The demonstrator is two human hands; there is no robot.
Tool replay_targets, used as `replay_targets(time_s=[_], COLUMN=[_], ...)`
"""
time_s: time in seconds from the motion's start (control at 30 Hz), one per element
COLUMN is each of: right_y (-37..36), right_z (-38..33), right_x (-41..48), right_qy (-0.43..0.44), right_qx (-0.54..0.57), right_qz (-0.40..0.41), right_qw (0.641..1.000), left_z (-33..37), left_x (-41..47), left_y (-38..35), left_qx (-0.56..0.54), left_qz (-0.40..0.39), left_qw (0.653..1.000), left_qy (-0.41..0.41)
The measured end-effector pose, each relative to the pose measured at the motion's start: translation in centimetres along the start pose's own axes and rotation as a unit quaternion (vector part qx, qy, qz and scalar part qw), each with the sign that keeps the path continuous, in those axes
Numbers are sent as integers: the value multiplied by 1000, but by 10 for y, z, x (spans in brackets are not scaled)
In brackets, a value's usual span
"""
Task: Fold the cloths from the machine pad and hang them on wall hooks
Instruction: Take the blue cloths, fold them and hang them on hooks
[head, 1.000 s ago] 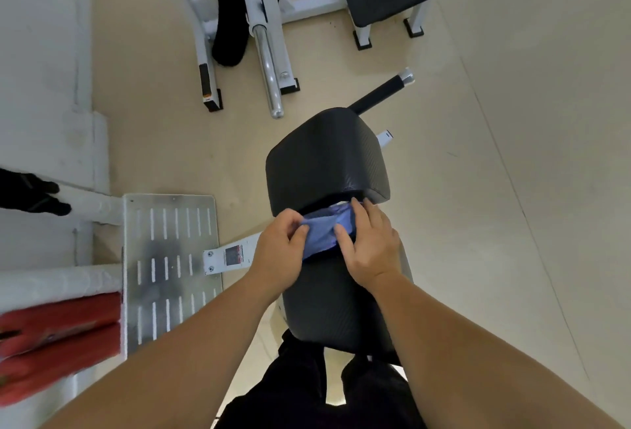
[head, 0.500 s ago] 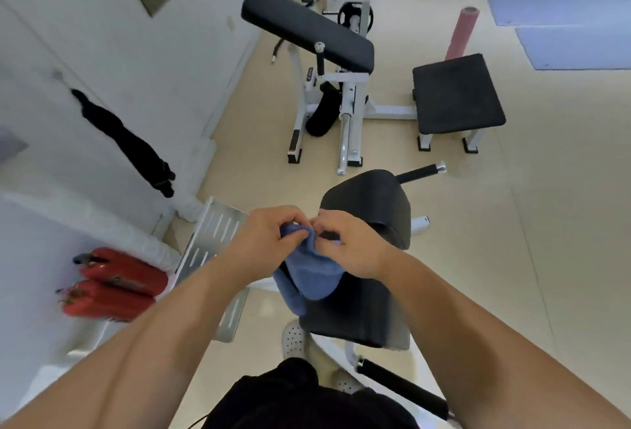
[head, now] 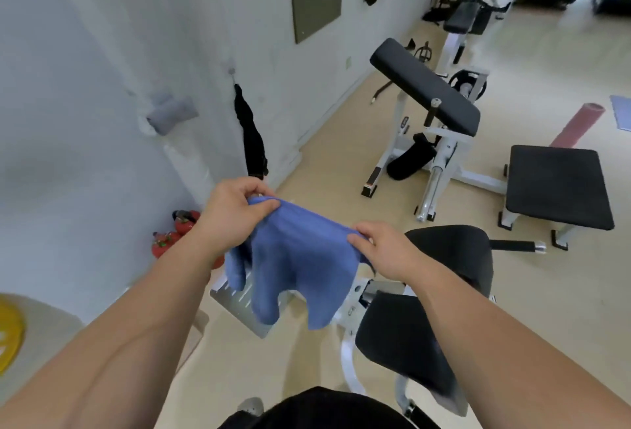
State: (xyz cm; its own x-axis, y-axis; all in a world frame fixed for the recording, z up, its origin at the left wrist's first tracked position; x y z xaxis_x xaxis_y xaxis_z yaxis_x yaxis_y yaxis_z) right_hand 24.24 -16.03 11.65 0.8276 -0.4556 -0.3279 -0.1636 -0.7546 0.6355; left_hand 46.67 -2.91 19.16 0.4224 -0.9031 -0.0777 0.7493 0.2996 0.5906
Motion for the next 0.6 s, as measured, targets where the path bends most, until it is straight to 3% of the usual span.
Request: replay_targets(time_s=[0.2,0.33,0.43,0.6], right_y=[-32,-61,-96,-144], right_z=[-38,-103,-170,-232], right_x=[46,80,101,128], right_qy=[-27,-2,56,111], right_qx=[39,147,174,115], right_qz=[61,118,69,-52], right_qw=[997,982,981,986], left_z=[-96,-131,-132,-137], left_x=[-20,-32,-34,-36], left_y=[79,105,109,124], left_qx=[-1,-48,-48,-115], left_qz=[34,34,-25,-93], left_qw=[996,996,998,988], left_qy=[82,63,11,-30])
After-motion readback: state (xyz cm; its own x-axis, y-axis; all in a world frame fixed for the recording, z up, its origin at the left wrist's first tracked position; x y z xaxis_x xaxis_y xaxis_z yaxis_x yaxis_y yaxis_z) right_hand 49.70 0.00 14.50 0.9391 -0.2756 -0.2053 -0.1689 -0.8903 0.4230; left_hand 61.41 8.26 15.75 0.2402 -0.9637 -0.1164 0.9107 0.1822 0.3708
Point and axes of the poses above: each hand's wrist, its own x-axis towards the middle knuckle, its own y-axis out of the back of the hand, z = x × y, the point moved 7 cm from there along x, towards the middle knuckle, and after that the axes turned 14 degrees about -z, right-handed, at the moved point
